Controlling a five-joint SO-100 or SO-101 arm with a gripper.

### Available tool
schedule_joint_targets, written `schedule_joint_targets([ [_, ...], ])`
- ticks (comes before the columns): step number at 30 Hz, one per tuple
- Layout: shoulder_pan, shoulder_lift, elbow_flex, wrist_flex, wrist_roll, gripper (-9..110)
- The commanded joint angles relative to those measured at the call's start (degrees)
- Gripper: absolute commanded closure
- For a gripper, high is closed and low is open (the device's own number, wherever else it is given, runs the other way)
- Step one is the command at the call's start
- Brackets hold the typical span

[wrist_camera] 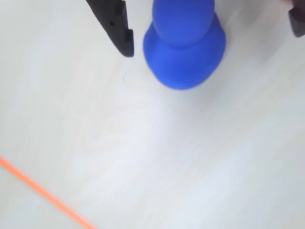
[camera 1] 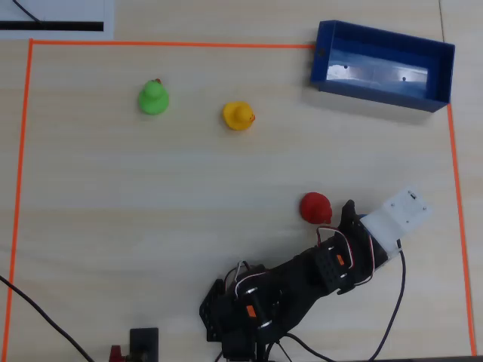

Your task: Grasp blue duck and put it into box.

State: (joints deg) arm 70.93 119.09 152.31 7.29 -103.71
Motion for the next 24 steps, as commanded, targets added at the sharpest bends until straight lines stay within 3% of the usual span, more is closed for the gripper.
schedule_joint_targets([
  [1,0.18,-0.53,0.35,-2.72,-0.88,59],
  [13,-0.44,-5.10,1.05,-6.33,-0.09,60],
  [17,-0.35,-5.45,1.32,-4.13,-0.97,73],
  [21,-0.18,-5.45,2.64,-3.69,-2.02,101],
  [24,0.18,-5.19,2.81,-0.79,-4.31,101],
])
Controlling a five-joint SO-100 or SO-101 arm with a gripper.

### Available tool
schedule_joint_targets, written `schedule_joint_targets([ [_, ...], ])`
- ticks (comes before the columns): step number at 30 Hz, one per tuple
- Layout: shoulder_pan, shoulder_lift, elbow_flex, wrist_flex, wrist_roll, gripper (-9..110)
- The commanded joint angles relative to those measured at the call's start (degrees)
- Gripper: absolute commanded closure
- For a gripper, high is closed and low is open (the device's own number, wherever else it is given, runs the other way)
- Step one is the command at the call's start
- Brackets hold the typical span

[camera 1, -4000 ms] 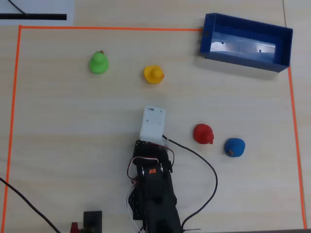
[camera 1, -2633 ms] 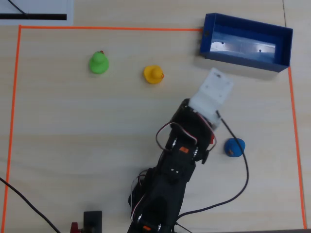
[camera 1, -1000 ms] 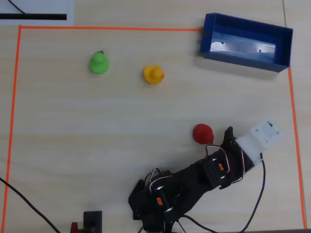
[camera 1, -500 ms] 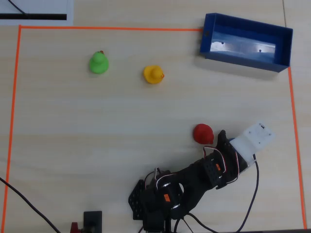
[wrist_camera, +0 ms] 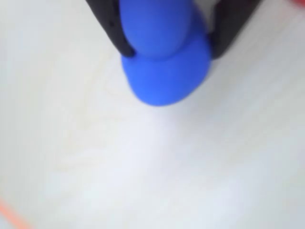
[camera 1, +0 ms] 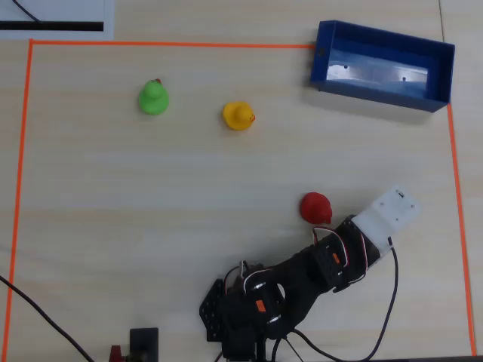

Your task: Grasp blue duck and put it into box.

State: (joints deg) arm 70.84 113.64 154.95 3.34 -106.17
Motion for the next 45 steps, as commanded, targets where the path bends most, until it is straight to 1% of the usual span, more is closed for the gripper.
schedule_joint_targets([
  [1,0.35,0.44,0.18,3.87,-2.11,101],
  [7,-0.09,0.88,-0.62,6.94,-1.05,101],
  [9,-0.97,1.32,-2.37,8.88,1.85,101],
  [11,-2.64,2.29,-7.03,13.36,6.94,101],
  [15,-7.38,4.31,-27.69,30.76,23.03,101],
  [17,-10.81,3.52,-39.20,37.62,31.03,101],
  [19,-14.77,1.76,-49.48,42.63,36.83,101],
  [21,-18.90,-0.18,-56.87,44.82,40.69,101],
  [25,-26.54,-6.94,-66.62,43.15,45.53,101],
  [30,-31.55,-20.83,-70.75,26.37,46.05,101],
  [32,-32.26,-28.74,-75.76,22.15,45.26,101],
  [39,-32.34,-55.46,-105.29,22.24,45.35,101],
  [42,-32.17,-63.11,-113.73,21.27,43.42,101],
  [45,-31.90,-69.52,-119.00,16.88,40.43,101],
])
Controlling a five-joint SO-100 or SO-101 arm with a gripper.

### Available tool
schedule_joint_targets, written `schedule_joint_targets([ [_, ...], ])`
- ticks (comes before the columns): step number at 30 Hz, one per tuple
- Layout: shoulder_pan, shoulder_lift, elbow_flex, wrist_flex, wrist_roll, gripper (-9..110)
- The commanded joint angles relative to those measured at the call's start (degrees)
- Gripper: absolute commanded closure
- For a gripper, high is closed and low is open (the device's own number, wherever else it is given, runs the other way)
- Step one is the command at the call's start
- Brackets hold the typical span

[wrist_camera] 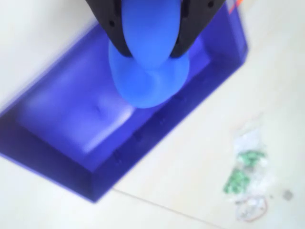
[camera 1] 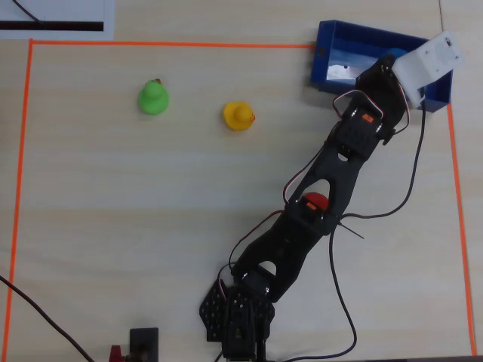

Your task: Grasp blue duck and put it into box.

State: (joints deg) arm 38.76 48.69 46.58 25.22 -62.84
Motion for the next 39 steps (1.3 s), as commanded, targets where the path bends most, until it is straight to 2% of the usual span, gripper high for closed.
schedule_joint_targets([
  [1,0.35,-6.94,-12.92,-5.89,-3.96,101],
  [6,1.76,-13.45,-17.31,-10.37,-7.65,98],
  [13,4.83,-14.59,-17.23,-10.46,-11.60,72],
  [17,6.15,-11.16,-16.96,-7.38,-9.93,64],
  [19,6.59,-5.98,-14.85,-2.99,-6.33,69],
  [24,4.92,19.42,7.56,6.94,2.02,101],
  [31,-5.10,52.82,50.98,1.14,-2.64,101],
  [39,-25.58,84.29,85.61,12.22,-0.44,101],
])
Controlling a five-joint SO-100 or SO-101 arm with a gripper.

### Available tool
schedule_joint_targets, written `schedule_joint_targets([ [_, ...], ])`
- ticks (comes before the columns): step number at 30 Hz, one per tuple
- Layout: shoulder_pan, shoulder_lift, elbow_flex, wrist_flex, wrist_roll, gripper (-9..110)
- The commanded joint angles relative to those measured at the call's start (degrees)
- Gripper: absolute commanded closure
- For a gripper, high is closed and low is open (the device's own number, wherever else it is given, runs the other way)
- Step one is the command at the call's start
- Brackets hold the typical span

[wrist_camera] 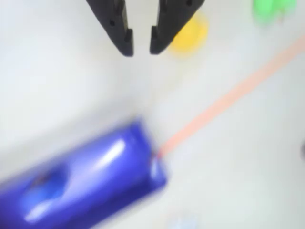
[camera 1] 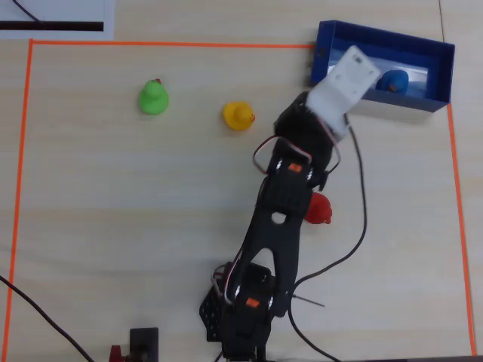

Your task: Grasp blue duck and put it into box.

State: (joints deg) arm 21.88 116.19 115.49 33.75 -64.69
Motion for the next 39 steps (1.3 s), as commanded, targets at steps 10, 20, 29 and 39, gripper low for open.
schedule_joint_targets([
  [10,-28.74,43.51,42.19,20.21,7.65,101],
  [20,-29.88,66.18,59.33,36.74,2.29,101],
  [29,-26.72,73.48,62.67,40.87,-4.04,101],
  [39,-25.40,73.48,62.67,40.96,-2.81,98],
])
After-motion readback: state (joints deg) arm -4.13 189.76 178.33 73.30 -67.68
